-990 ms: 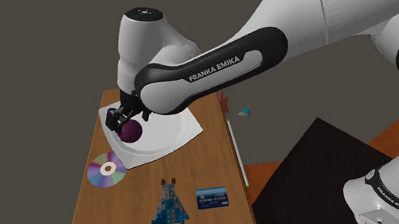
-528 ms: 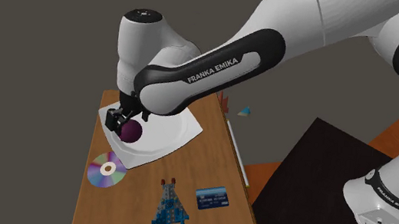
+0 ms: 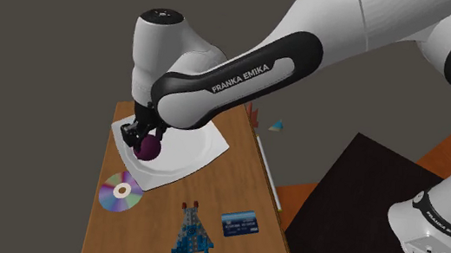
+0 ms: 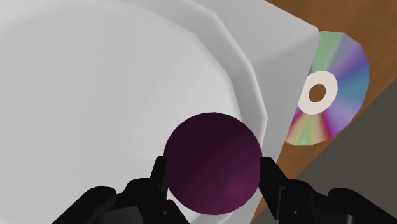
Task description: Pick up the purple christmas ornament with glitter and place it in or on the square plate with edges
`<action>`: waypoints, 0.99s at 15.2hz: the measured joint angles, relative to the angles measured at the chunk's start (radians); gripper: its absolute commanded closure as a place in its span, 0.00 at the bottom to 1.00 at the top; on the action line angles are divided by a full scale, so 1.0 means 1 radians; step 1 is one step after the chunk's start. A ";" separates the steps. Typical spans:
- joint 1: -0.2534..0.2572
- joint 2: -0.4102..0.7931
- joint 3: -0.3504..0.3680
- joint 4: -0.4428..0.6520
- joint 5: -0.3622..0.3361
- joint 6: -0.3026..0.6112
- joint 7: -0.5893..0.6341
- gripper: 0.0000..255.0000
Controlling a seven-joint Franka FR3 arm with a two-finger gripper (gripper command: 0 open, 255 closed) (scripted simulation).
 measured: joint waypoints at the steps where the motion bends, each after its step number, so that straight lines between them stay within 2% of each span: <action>1: 0.000 0.001 0.000 0.001 0.000 0.000 0.000 1.00; 15: 0.000 -0.074 0.000 0.041 -0.002 -0.119 0.010 1.00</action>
